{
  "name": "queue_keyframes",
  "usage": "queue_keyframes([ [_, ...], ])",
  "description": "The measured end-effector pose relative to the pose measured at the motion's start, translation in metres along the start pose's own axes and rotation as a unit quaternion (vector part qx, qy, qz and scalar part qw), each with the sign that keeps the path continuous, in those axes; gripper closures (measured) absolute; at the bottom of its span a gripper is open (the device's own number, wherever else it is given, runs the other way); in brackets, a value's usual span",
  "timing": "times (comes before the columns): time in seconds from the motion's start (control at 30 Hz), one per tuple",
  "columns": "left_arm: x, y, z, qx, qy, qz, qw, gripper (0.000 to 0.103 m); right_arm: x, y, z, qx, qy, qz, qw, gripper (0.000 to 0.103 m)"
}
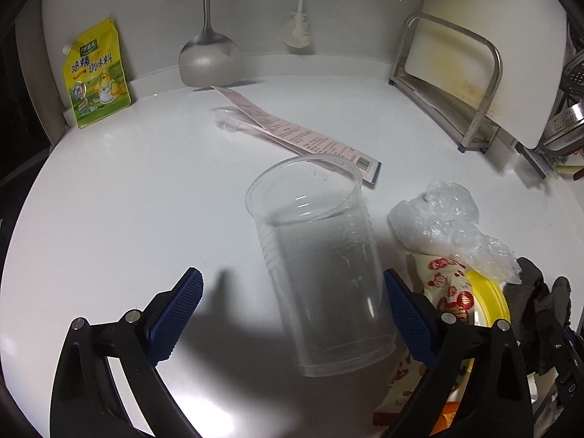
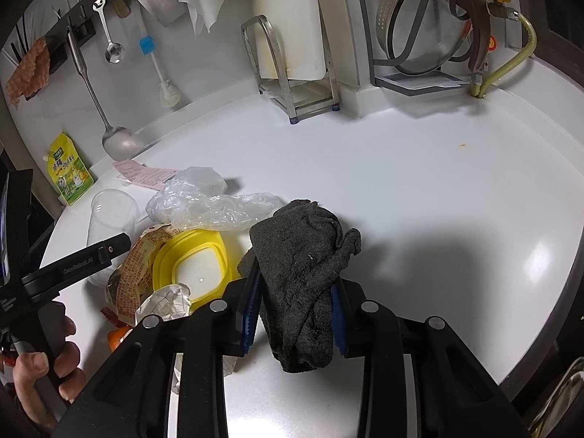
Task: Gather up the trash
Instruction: 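Grasp the clear plastic cup with the left tool and lift it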
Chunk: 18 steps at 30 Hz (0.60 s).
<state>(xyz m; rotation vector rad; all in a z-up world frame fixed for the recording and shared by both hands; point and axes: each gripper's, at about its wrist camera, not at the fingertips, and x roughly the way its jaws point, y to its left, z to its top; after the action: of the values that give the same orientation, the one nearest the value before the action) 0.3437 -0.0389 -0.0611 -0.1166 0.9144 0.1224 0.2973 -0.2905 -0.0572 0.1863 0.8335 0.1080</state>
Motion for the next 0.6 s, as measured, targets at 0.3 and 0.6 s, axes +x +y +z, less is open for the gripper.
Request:
queue_keyframes([
  [0.3, 0.004, 0.004, 0.001, 0.006, 0.006, -0.018, 0.9998, 0.051, 0.0, 0.0, 0.0, -0.002, 0.001, 0.0, 1.0, 0.071],
  [0.6, -0.012, 0.011, -0.004, 0.012, -0.021, -0.033, 0.9992, 0.054, -0.001, 0.0, 0.0, 0.0, 0.0, 0.001, 1.0, 0.071],
])
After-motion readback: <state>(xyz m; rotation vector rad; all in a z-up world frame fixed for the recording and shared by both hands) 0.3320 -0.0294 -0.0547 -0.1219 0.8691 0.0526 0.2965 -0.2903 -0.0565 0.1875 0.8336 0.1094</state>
